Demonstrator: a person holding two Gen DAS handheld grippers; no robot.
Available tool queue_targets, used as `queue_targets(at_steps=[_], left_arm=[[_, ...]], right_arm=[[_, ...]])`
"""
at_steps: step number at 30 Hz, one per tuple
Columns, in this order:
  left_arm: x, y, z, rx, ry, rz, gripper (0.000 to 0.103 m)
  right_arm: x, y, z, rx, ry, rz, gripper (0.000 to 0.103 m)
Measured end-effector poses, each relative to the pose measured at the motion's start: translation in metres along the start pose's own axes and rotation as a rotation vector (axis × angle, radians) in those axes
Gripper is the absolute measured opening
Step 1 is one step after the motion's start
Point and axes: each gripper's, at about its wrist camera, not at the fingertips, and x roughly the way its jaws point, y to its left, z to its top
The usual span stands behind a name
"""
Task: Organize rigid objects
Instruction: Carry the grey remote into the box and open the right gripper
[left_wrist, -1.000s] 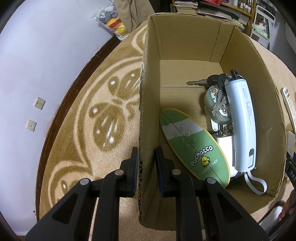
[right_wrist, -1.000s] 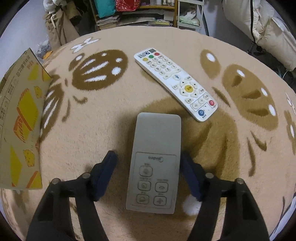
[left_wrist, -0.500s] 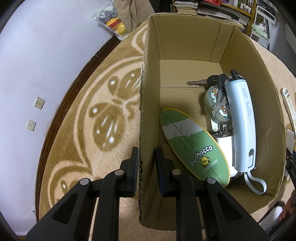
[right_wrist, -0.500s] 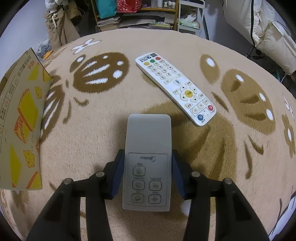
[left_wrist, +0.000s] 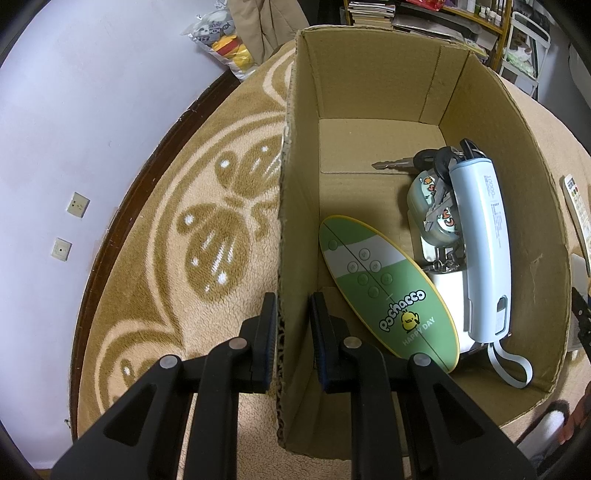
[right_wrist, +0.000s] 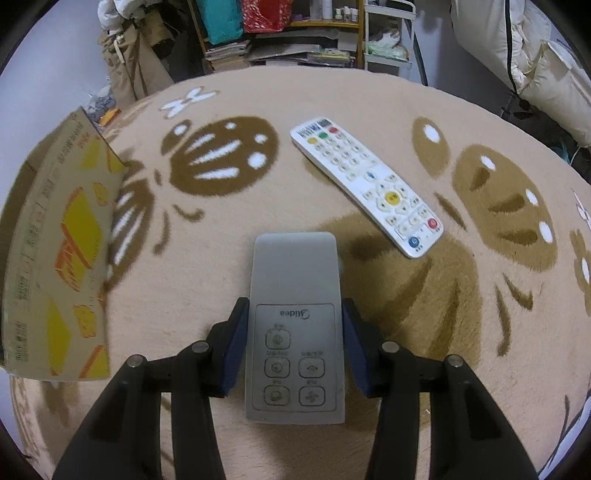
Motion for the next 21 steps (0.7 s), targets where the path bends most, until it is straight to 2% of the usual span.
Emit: queue_targets(at_steps=[11, 21], left_arm=[[0.001, 0.0, 0.0, 0.0, 0.0, 0.0, 0.018], [0.002, 0.0, 0.0, -0.001, 0.0, 0.0, 0.018]], right_arm=[[-0.034, 0.028, 0.024, -0.06, -0.103, 0.031, 0.051], [-0.071, 0.077, 0.053, -0.157, -0.207, 0.102, 0.051]])
